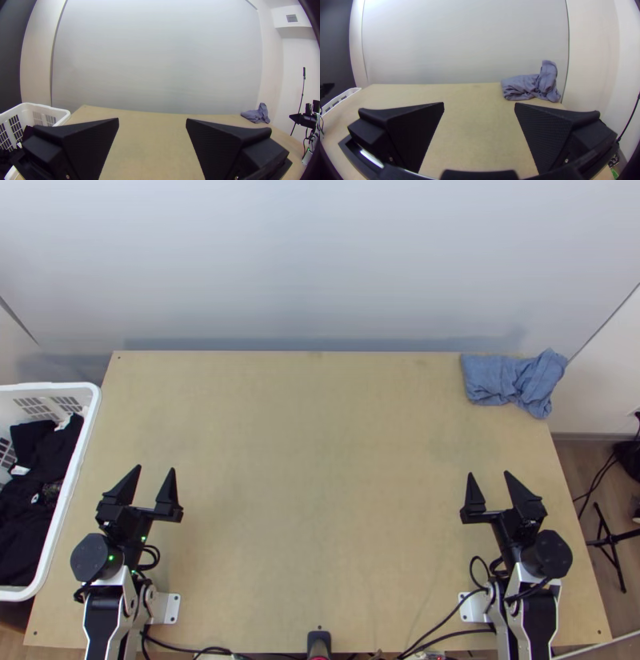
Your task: Fold the t-shirt
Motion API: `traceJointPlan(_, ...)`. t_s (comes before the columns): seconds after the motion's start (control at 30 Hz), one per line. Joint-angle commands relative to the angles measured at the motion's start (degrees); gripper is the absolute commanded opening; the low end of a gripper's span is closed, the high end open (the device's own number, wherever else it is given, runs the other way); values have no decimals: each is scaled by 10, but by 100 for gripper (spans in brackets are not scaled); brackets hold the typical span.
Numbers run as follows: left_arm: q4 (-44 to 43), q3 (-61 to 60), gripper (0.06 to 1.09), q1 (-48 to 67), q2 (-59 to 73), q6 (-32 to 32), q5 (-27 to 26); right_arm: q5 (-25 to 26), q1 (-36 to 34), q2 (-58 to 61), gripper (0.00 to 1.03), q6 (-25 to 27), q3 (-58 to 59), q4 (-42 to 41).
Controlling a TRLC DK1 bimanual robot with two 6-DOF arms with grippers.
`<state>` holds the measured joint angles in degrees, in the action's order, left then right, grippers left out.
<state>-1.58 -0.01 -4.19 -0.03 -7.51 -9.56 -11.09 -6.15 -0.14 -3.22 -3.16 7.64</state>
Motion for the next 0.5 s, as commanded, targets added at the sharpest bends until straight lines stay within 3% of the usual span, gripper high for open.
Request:
traceJointPlan(0.0,2,1,104,-4,-1,-5,35,4,-11,-1,98,-2,0,1)
traceJointPlan(0.33,22,26,103,-3,-2,-15,60,12,-44,-1,98,-5,-1,4)
traceJointPlan(0.47,35,52,103,-22,1,-22,60,12,-33,-1,98,-28,-2,-54)
